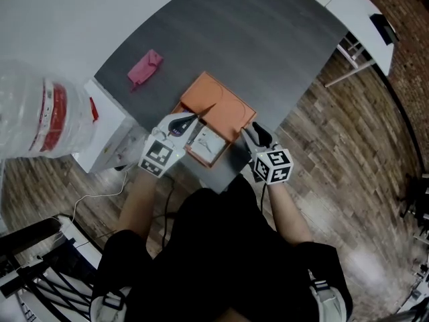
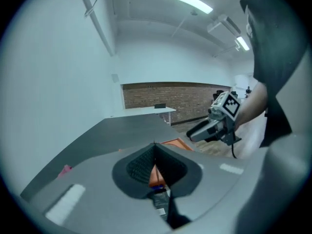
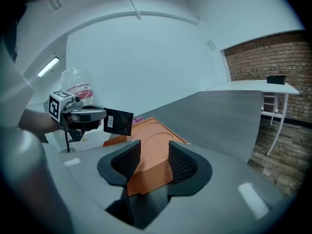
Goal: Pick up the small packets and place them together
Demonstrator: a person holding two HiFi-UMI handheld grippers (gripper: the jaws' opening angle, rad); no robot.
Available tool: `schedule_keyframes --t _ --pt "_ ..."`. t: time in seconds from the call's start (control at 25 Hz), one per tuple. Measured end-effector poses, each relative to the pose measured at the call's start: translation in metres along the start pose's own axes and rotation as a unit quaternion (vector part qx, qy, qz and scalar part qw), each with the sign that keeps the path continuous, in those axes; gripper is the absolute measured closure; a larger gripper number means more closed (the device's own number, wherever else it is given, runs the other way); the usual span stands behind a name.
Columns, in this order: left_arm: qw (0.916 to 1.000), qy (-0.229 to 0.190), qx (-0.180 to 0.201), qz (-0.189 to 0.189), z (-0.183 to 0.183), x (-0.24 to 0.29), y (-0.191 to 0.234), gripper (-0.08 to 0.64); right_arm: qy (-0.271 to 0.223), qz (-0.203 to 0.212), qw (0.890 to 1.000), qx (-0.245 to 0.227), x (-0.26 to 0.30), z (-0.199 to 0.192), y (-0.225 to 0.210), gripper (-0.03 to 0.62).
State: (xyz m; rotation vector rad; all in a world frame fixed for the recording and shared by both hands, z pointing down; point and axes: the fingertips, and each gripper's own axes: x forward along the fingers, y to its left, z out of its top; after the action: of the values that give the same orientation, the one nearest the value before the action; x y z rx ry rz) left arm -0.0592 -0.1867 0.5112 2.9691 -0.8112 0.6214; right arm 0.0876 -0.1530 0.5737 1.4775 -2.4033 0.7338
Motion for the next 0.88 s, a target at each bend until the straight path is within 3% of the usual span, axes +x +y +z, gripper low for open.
schedule_keyframes --t 0.12,0.32,0.56,0.68,0.88 --pt "0.9990 0.000 -0.028 0.035 0.002 0.014 0.018 0.560 0.003 0.000 1.000 -0.002 0.001 -0.001 -0.001 0.411" --pt "0.9867 -0.041 -0.152 0.041 0.013 0.035 0.035 0.560 0.008 -0.004 1.000 -0.010 0.000 -0.002 -0.004 0.411" --pt "0.9747 -0.017 -0.207 0.082 -0.009 0.048 0.054 0.560 0.010 -0.010 1.000 -0.012 -0.002 0.001 -0.009 0.413" --pt "0.9652 -0.016 -0.239 0.105 -0.020 0.049 0.066 0.560 0.010 -0.015 1.000 -0.013 -0.005 0.001 -0.014 0.414" --pt "0.9414 0.003 -0.301 0.152 -0.050 0.046 0.083 0.558 0.015 -0.019 1.000 -0.017 -0.006 0.000 -0.019 0.414"
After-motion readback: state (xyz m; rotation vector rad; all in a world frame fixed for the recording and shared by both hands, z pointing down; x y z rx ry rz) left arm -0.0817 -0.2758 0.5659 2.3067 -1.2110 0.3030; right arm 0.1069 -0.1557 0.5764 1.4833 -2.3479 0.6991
